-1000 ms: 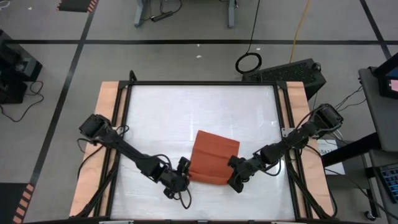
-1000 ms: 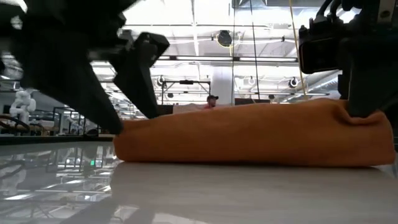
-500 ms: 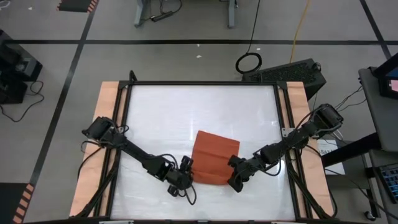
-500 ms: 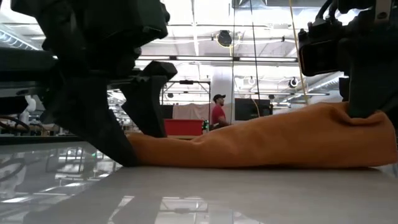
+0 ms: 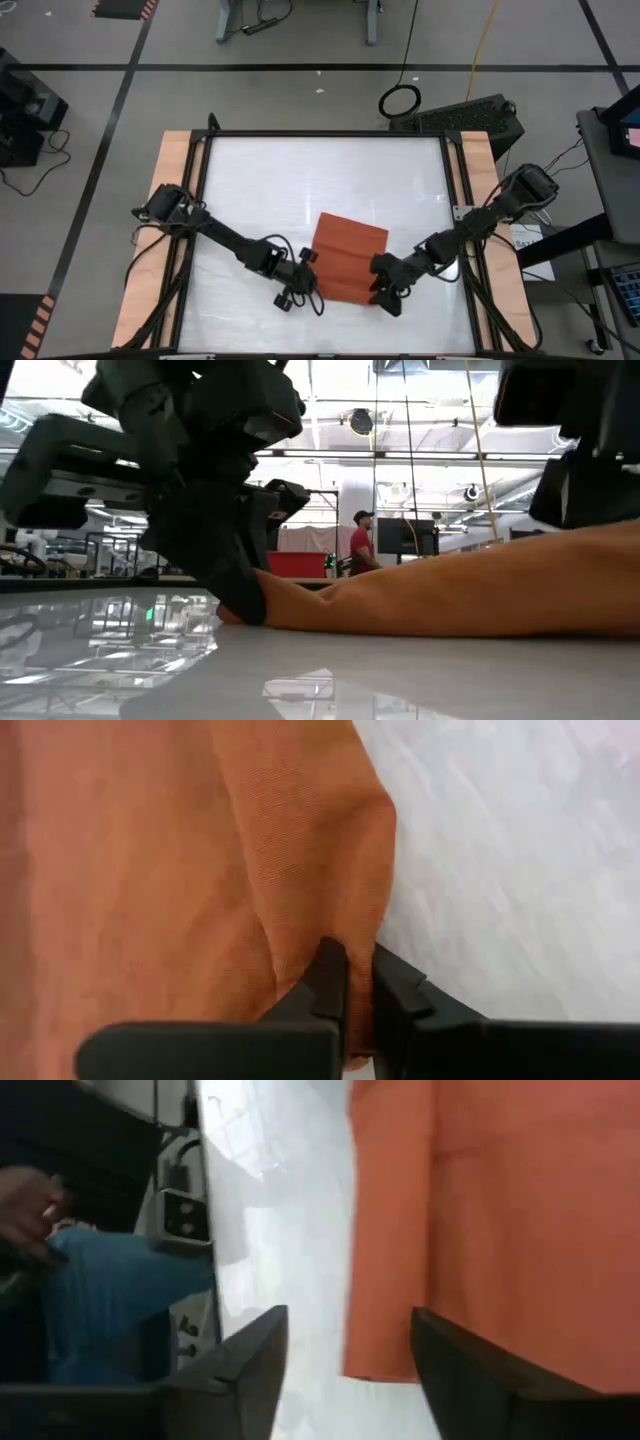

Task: Roll towel into tight, uniform cylinder
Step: Roll the kitchen towel

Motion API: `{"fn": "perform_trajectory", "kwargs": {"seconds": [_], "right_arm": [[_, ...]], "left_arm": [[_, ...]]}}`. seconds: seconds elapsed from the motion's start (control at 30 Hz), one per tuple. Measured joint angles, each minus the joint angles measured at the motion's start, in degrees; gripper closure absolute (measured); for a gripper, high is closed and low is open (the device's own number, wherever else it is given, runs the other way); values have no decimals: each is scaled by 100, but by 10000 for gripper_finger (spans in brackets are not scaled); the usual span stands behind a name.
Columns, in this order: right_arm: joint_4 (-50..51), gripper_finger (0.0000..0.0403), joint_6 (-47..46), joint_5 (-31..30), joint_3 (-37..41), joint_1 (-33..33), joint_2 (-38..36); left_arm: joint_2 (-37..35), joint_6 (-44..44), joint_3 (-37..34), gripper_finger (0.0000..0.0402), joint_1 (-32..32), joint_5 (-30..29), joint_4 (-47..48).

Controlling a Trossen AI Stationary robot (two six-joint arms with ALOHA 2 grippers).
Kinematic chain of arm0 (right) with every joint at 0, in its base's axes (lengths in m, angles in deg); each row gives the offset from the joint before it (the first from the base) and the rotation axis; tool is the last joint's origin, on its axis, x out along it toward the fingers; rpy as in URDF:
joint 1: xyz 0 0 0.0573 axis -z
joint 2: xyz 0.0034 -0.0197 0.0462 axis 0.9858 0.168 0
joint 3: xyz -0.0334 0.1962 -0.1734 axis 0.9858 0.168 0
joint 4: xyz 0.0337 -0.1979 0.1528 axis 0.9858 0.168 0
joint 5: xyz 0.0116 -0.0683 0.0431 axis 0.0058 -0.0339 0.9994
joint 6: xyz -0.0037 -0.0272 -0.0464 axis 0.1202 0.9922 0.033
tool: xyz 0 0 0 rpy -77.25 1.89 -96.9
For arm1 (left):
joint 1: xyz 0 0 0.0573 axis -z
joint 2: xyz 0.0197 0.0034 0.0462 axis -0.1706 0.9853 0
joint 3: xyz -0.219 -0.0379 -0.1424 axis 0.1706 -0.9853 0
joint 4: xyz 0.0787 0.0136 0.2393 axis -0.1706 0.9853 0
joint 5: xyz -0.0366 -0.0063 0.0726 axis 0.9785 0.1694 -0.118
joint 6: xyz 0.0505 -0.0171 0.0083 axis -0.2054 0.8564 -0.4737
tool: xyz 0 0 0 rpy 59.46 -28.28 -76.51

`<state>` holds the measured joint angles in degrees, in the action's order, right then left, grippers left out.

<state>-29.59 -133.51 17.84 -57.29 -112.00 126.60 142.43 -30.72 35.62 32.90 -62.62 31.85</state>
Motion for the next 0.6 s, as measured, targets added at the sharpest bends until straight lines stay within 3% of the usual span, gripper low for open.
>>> {"fn": "perform_trajectory", "kwargs": {"seconds": [0.1,0.27,0.43,0.6], "right_arm": [[214,178,434,-216,0,-143,-255],[749,182,1051,-925,-7,-527,-486],[2040,204,130,-1598,-7,-660,-424],[2287,231,55,-1799,-4,-546,-216]], "left_arm": [[14,47,-8,374,-80,208,-183],[19,146,-10,378,-252,565,-273],[17,146,-8,382,-367,586,-281],[16,146,-8,382,-492,604,-247]]}}
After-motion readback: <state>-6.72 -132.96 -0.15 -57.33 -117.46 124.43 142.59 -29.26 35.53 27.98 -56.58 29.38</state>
